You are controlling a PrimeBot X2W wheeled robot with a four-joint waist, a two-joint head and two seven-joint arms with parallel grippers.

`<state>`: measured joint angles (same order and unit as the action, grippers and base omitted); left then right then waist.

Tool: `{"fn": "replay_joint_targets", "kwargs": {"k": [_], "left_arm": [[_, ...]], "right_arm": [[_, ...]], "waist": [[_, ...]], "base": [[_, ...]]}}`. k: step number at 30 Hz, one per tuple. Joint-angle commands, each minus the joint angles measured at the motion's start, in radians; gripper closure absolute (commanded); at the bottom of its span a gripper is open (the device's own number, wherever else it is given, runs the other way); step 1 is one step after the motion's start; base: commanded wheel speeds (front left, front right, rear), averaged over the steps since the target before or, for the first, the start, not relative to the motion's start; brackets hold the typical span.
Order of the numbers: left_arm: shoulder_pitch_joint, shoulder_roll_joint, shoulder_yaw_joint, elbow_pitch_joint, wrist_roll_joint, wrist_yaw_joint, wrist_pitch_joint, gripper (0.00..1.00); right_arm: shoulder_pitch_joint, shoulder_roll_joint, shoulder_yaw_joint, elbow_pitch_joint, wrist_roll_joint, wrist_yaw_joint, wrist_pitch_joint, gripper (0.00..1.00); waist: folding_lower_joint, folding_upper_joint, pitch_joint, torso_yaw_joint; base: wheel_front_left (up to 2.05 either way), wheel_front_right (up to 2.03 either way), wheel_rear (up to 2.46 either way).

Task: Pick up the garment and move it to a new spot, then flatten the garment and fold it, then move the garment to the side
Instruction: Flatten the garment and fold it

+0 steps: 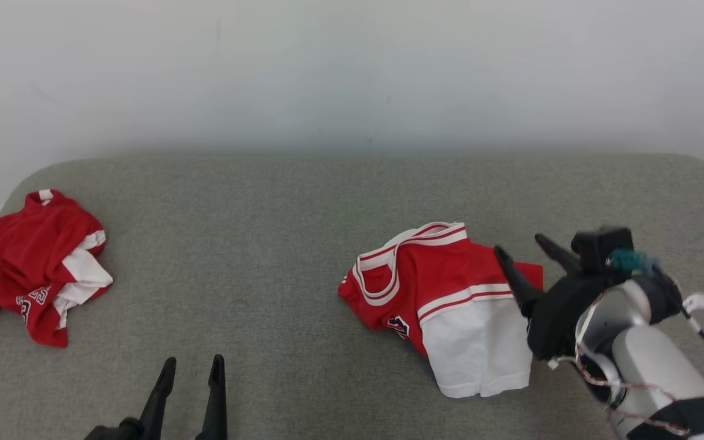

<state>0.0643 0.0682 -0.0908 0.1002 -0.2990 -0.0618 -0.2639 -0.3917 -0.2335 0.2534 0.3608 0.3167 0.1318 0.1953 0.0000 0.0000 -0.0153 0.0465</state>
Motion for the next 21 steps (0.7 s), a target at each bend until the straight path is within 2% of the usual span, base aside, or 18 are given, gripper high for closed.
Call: {"fn": "replay_joint_targets", "kwargs": {"k": [1, 9, 13, 16, 17, 18, 19, 20, 21], "left_arm": [[-0.016, -0.003, -0.003, -0.005, 0.008, -0.002, -0.001, 0.0], [-0.057, -0.015, -0.043, -0.012, 0.001, -0.008, -0.001, 0.0], [-0.058, -0.017, -0.055, -0.006, -0.002, -0.011, -0.001, 0.0], [-0.059, -0.017, -0.061, -0.004, -0.005, -0.008, -0.001, 0.0], [-0.06, -0.018, -0.062, -0.003, -0.007, -0.007, -0.001, 0.0], [-0.058, -0.018, -0.063, -0.002, -0.007, -0.006, -0.001, 0.0], [-0.057, -0.018, -0.064, -0.002, -0.007, -0.006, -0.001, 0.0], [-0.056, -0.018, -0.065, -0.001, -0.008, -0.005, -0.001, 0.0], [-0.054, -0.018, -0.066, -0.001, -0.009, -0.005, -0.001, 0.0]], "right_arm": [[-0.026, -0.018, 0.001, 0.006, 0.01, -0.002, 0.009, 0.0], [-0.239, -0.089, 0.121, 0.19, 0.149, -0.002, 0.217, 0.0], [-0.267, -0.105, 0.162, 0.241, 0.192, -0.002, 0.269, 0.0], [-0.279, -0.119, 0.206, 0.238, 0.211, -0.002, 0.246, 0.0], [-0.28, -0.128, 0.215, 0.241, 0.215, -0.002, 0.228, 0.54], [-0.274, -0.128, 0.225, 0.249, 0.228, -0.002, 0.221, 0.64], [-0.27, -0.127, 0.237, 0.259, 0.236, -0.002, 0.223, 0.79], [-0.271, -0.128, 0.248, 0.264, 0.242, -0.002, 0.223, 1.0], [-0.274, -0.132, 0.257, 0.266, 0.249, -0.002, 0.217, 1.0]], "waist": [[0.0, 0.0, 0.037, 0.036], [0.0, 0.0, 0.095, 0.137], [0.0, 0.0, 0.093, 0.155], [0.0, 0.0, 0.088, 0.161], [0.0, 0.0, 0.085, 0.162], [0.0, 0.0, 0.082, 0.162], [0.0, 0.0, 0.079, 0.161], [0.0, 0.0, 0.075, 0.16], [0.0, 0.0, 0.072, 0.159]], "base": [[0.0, 0.0, 0.0], [0.0, 0.0, 0.0], [0.0, 0.0, 0.0], [0.0, 0.0, 0.0], [0.0, 0.0, 0.0], [0.0, 0.0, 0.0], [0.0, 0.0, 0.0], [0.0, 0.0, 0.0], [0.0, 0.0, 0.0]]}}
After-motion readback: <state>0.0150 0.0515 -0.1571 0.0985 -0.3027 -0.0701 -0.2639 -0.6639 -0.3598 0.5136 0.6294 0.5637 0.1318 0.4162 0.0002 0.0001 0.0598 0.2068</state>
